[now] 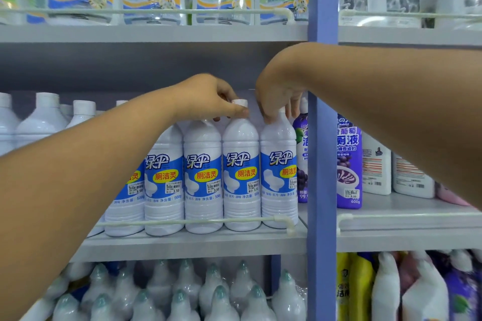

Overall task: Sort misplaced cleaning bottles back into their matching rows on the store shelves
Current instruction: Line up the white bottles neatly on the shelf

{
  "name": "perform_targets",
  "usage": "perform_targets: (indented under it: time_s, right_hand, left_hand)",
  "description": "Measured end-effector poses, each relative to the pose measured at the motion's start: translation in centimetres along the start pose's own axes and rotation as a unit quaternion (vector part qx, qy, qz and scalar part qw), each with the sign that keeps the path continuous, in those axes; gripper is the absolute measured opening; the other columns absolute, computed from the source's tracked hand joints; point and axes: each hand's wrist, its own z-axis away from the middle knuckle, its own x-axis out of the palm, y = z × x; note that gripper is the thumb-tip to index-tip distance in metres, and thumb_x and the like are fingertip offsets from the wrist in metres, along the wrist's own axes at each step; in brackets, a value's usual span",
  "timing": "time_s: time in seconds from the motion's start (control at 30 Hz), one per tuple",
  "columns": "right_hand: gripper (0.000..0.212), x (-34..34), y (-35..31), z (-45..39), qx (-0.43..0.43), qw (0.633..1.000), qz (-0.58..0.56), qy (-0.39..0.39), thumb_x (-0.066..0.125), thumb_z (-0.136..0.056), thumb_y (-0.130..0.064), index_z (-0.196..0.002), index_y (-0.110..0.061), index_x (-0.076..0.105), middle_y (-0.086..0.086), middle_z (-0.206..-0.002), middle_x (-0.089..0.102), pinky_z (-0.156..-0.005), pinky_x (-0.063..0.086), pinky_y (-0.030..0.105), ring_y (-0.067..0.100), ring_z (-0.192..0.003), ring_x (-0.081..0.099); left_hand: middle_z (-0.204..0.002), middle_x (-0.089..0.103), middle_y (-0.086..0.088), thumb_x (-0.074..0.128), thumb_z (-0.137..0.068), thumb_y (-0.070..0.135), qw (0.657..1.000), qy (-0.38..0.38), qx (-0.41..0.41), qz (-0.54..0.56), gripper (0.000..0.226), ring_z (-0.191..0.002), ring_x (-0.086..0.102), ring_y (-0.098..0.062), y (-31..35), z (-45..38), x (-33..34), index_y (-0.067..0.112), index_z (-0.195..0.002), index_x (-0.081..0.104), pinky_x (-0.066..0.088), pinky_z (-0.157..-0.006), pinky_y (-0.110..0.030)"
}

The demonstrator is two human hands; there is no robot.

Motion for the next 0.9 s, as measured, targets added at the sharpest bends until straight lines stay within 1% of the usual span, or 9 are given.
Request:
perform_targets:
  time_s: [0.07,0.13,0.23,0.37,0.43,0.5,0.63,0.73,0.9]
  right_hand:
    - [0.039,0.2,-0.1,1.1,-0.019,0.999,0.03,0.037,0.059,-0.101,-0.03,-0.131,-0.006,0.058,0.014,-0.121,0.067,-0.088,0.059,0.038,0.026,-0.094,0.07]
    - [0.028,0.4,-0.4,3.1,-0.033,0.992,0.079,0.095,0.053,-0.103,-0.031,-0.116,-0.008,0.063,0.007,-0.104,0.066,-0.061,0.05,0.027,0.017,-0.073,0.061]
    - [0.01,1.4,-0.6,5.0,-0.042,0.978,-0.029,0.2,0.051,-0.1,-0.016,-0.1,-0.01,0.06,0.007,-0.086,0.051,-0.05,0.032,0.028,0.018,-0.063,0.043]
    - [0.035,5.8,-2.0,6.4,-0.03,0.936,-0.242,0.253,0.053,-0.098,-0.021,-0.131,-0.009,0.047,0.013,-0.126,0.044,-0.077,0.042,0.03,0.029,-0.111,0.049]
    - [0.047,8.8,-3.2,6.5,-0.017,0.919,-0.279,0.278,0.056,-0.095,-0.023,-0.138,-0.01,0.042,0.014,-0.145,0.033,-0.104,0.042,0.042,0.033,-0.135,0.036]
    - [0.048,11.4,-4.1,6.8,-0.019,0.902,-0.3,0.31,0.059,-0.092,-0.022,-0.136,-0.01,0.043,0.014,-0.153,0.025,-0.114,0.034,0.047,0.033,-0.144,0.025]
    - [0.056,14.7,-4.3,8.9,-0.07,0.867,-0.386,0.306,0.06,-0.095,-0.023,-0.146,-0.012,0.039,0.01,-0.158,0.023,-0.119,0.029,0.036,0.023,-0.147,0.022]
    - [0.047,16.8,-3.3,11.7,-0.122,0.819,-0.471,0.305,0.061,-0.096,-0.019,-0.141,-0.014,0.047,0.001,-0.147,0.038,-0.1,0.027,0.003,0.001,-0.123,0.039]
    - [0.039,22.6,1.2,18.0,-0.172,0.716,-0.636,0.232,0.063,-0.096,-0.016,-0.134,-0.025,0.057,-0.01,-0.136,0.056,-0.105,0.047,0.026,-0.001,-0.126,0.053]
  left_hand:
    - [-0.098,0.073,0.01,0.079,-0.079,0.056,0.999,0.033,0.0,0.015,0.042,-0.092,0.069,-0.009,-0.3,0.4,0.0,0.028,-0.109,0.072,0.055,-0.077,-0.026]
    - [-0.104,0.072,0.012,0.079,-0.08,0.054,0.997,0.075,0.006,0.027,0.044,-0.097,0.067,-0.008,-0.9,1.1,0.2,0.029,-0.116,0.07,0.054,-0.087,-0.029]
    - [-0.12,0.067,0.01,0.076,-0.085,0.046,0.982,0.179,0.018,0.049,0.045,-0.107,0.062,-0.011,-2.1,3.5,1.5,0.03,-0.125,0.066,0.05,-0.095,-0.033]
    - [-0.138,0.054,0.005,0.073,-0.09,0.031,0.946,0.309,0.01,0.094,0.047,-0.123,0.052,-0.016,-3.1,7.5,4.9,0.026,-0.135,0.059,0.042,-0.101,-0.03]
    - [-0.141,0.052,0.002,0.07,-0.091,0.022,0.937,0.33,0.009,0.119,0.048,-0.127,0.05,-0.015,-3.2,8.4,6.4,0.024,-0.137,0.056,0.038,-0.102,-0.026]
    - [-0.145,0.051,0.001,0.07,-0.091,0.018,0.938,0.32,0.0,0.135,0.051,-0.132,0.05,-0.017,-3.0,9.2,7.5,0.022,-0.139,0.056,0.036,-0.104,-0.023]
    - [-0.155,0.043,0.001,0.074,-0.089,0.02,0.946,0.278,-0.043,0.164,0.055,-0.142,0.041,-0.014,-2.2,12.5,10.1,0.022,-0.141,0.055,0.024,-0.105,-0.002]
    - [-0.146,0.049,0.003,0.076,-0.088,0.027,0.941,0.25,-0.092,0.21,0.058,-0.136,0.048,-0.017,-0.8,15.9,12.3,0.024,-0.141,0.054,0.039,-0.116,-0.033]
    - [-0.14,0.047,0.013,0.073,-0.091,0.034,0.911,0.231,-0.205,0.272,0.056,-0.131,0.049,-0.008,3.6,22.7,15.7,0.037,-0.142,0.051,0.041,-0.114,-0.037]
